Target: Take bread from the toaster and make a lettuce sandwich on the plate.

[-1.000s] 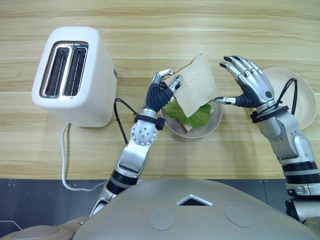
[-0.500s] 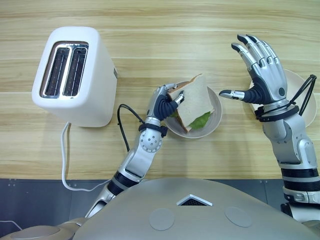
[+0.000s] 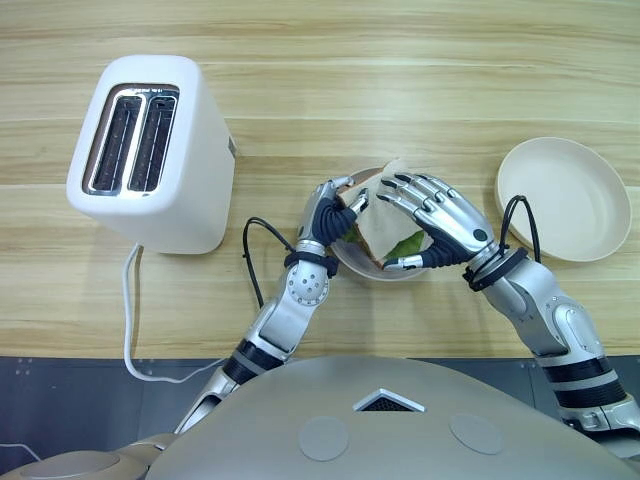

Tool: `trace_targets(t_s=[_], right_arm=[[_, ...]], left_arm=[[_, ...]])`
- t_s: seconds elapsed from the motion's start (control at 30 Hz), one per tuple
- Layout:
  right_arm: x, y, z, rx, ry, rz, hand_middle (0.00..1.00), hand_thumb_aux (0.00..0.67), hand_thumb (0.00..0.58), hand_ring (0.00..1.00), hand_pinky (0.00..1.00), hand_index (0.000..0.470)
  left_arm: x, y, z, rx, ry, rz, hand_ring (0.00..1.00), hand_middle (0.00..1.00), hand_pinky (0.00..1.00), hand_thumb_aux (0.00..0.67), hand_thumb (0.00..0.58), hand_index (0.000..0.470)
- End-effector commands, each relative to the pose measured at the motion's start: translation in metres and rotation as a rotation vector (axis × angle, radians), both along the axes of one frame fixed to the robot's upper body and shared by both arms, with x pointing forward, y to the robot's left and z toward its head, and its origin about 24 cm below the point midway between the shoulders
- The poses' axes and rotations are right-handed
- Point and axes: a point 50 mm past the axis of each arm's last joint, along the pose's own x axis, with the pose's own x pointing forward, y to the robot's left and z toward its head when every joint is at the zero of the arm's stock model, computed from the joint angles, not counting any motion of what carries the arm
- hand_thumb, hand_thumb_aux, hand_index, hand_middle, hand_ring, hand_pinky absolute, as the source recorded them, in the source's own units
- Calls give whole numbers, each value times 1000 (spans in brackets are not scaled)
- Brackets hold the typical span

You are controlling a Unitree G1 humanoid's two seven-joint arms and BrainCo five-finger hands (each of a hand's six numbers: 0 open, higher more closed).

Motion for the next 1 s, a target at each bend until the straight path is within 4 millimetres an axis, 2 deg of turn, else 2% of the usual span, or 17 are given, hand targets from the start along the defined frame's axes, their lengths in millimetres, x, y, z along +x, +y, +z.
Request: trace_targets(t_s=[0.03,0.3,0.43,0.47,0.5,0.57,0.6,0.7,0.77,0.87,1.0], right_arm=[[1,-3,-6,-45,50,10,0,0,0,0,0,0],[-4,-15,-19,-238,269,94,0,0,0,0,0,0],[-5,-20,-26,-338,356,162,0,0,0,0,0,0],[-6,-19,-27,-353,373,181,0,0,0,0,0,0],[-7,-19,-28,-369,380,200,0,0,0,0,0,0],[-7,-19,-30,-398,393,232,0,0,0,0,0,0],[-7,-18,-31,-403,399,242,0,0,0,0,0,0],[-7,-16,-27,-406,390,262,0,0,0,0,0,0],[-3,-17,-24,-410,377,259,0,0,0,0,0,0],[0,-19,-23,-412,365,250,0,0,0,0,0,0],[11,-12,-8,-289,270,202,0,0,0,0,0,0]], left_arm=[[-11,-30,-2,-93,77,-20,1000,1000,1000,670,580,470],[-7,-25,0,-66,48,-11,1000,1000,1000,670,580,470],[2,-8,17,-22,-55,36,1000,1000,1000,670,580,470],[6,-2,24,-4,-102,61,1000,1000,1000,402,487,282],[11,6,35,11,-159,95,980,980,980,0,0,0],[18,24,58,44,-289,172,612,612,612,0,0,0],[21,36,72,60,-358,227,529,529,529,0,0,0],[25,73,107,150,-544,375,188,188,188,0,0,0],[23,90,122,199,-623,446,4,4,4,0,0,0],[19,98,129,244,-671,470,0,0,0,0,0,0],[14,89,114,161,-587,389,0,0,0,0,0,0]])
